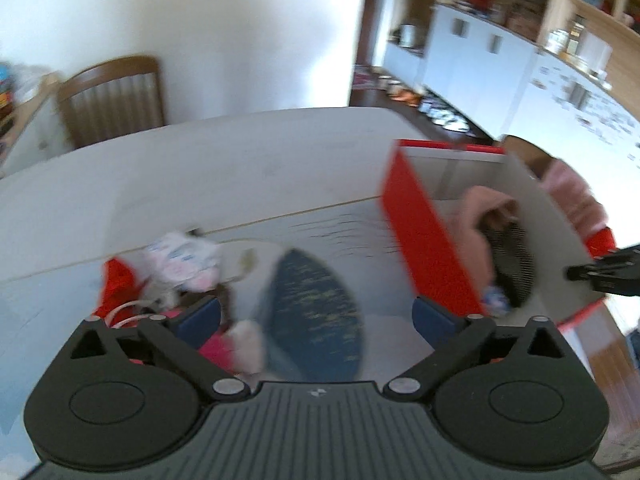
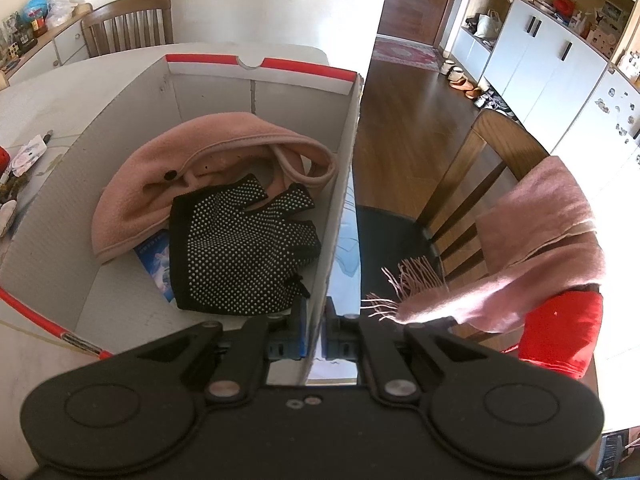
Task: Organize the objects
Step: 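Grasp the pink fuzzy plush ball with the left gripper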
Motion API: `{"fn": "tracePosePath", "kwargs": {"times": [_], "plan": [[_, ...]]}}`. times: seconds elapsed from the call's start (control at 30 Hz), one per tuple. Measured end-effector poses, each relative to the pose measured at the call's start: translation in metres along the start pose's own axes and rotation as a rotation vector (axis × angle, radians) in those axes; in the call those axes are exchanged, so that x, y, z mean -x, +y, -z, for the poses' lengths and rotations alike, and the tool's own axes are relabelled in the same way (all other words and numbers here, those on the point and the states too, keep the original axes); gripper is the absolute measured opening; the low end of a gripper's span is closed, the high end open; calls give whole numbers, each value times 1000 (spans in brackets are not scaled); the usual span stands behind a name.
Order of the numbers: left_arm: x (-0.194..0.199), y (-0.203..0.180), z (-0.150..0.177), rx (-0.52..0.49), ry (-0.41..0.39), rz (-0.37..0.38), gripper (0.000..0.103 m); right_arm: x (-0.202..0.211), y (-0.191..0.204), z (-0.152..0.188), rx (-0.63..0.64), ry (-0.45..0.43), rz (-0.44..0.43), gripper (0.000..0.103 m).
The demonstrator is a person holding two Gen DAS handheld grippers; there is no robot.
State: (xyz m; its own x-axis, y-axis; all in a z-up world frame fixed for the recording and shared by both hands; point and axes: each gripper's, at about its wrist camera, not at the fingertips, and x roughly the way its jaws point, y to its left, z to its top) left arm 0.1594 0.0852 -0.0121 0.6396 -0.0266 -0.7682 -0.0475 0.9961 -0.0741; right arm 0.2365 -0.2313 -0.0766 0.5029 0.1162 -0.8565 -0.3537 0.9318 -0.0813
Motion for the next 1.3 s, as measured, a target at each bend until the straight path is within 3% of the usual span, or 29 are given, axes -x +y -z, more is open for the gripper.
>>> {"fn": "tracePosePath", "kwargs": {"times": [0.27, 0.5, 0.87, 1.07, 1.13, 1.3], "plan": [[-27, 52, 14, 76, 73, -117, 103, -1, 2, 0, -1, 4, 14, 6], [-54, 78, 30, 118, 129, -169, 103, -2, 5, 0, 0, 11, 25, 6], [-72, 90, 44, 113, 170, -218, 103, -5, 8, 1, 2, 18, 37, 6], [-68, 91, 45, 119, 143, -238, 102, -5, 8, 2, 3, 18, 37, 6], [-67, 91, 44, 117, 133, -231, 86, -5, 8, 2, 2, 18, 37, 6], [-61, 89, 41, 118, 127, -218, 75, -5, 8, 1, 2, 18, 37, 6]]}}
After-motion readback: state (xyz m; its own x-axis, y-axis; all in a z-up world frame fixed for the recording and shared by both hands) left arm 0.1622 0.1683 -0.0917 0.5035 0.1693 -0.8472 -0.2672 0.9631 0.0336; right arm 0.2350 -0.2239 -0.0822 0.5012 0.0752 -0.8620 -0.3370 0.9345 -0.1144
